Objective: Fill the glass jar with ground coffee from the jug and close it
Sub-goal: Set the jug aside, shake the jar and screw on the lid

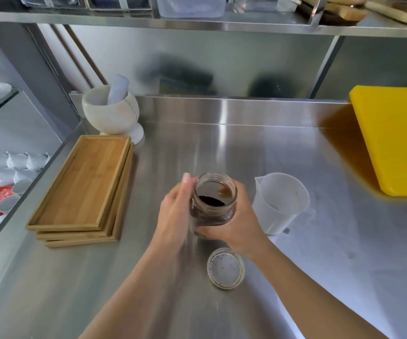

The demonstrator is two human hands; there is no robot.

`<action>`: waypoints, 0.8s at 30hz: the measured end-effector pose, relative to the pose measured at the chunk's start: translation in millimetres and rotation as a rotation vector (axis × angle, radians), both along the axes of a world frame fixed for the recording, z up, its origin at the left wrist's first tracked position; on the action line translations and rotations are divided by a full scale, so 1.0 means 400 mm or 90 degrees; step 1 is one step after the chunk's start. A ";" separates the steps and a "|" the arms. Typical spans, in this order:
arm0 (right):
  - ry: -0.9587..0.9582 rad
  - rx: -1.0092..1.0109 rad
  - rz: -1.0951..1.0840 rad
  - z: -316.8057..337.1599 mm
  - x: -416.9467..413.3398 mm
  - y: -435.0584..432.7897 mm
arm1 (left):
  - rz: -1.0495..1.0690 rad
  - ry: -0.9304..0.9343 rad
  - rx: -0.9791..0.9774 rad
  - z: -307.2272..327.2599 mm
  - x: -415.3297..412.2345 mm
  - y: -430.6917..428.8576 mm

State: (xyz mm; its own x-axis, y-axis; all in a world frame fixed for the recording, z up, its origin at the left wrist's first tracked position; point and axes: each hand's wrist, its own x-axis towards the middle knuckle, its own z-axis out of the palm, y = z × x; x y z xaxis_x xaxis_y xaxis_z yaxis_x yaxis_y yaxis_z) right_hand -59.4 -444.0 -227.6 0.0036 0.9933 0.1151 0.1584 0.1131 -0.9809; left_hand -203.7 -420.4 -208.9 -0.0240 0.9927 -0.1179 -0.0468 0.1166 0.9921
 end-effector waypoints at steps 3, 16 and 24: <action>0.022 -0.020 -0.019 -0.010 0.013 -0.003 | 0.021 0.008 0.051 0.016 -0.001 0.022; -0.040 -0.029 0.012 -0.032 -0.008 0.004 | 0.136 -0.010 -0.017 -0.078 0.026 0.012; -0.055 -0.077 0.077 -0.058 0.003 0.017 | 0.188 0.050 -0.052 -0.126 0.037 0.008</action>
